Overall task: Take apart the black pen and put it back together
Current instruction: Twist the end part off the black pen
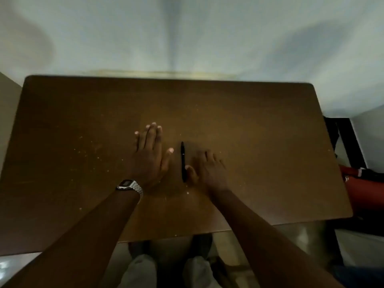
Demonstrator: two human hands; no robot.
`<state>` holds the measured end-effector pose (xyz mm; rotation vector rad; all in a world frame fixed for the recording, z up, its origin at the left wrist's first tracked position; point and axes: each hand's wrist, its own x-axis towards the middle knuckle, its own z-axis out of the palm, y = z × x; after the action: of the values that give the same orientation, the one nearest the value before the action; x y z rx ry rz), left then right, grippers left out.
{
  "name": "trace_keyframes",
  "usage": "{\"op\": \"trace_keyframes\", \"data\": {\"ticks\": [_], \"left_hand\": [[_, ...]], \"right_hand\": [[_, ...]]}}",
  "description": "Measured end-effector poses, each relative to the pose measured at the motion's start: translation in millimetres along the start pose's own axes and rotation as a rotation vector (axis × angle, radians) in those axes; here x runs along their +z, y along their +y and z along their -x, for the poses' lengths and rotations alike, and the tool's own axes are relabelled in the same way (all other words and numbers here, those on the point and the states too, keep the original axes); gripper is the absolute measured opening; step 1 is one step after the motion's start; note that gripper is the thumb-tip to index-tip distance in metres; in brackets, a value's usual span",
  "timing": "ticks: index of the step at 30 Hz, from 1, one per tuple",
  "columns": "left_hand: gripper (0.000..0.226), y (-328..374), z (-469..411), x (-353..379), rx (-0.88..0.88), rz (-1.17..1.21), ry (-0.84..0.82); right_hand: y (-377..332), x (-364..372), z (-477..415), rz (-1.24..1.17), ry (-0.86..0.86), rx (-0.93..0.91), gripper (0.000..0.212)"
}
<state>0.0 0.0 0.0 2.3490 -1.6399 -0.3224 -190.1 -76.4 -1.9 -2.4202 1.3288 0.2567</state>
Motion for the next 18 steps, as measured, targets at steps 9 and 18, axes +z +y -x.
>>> {"op": "trace_keyframes", "data": {"ticks": [9,18], "left_hand": [[0.037,-11.1,10.4,23.3,-0.068,-0.077,0.09],[0.021,14.3,19.9,13.7,-0.129,0.369,-0.029]], "right_hand": [[-28.6,26.2,-3.7,-0.282,-0.116,0.112,0.026],[-26.6,30.4,-4.9,-0.477,-0.091,0.316,0.029]]}}
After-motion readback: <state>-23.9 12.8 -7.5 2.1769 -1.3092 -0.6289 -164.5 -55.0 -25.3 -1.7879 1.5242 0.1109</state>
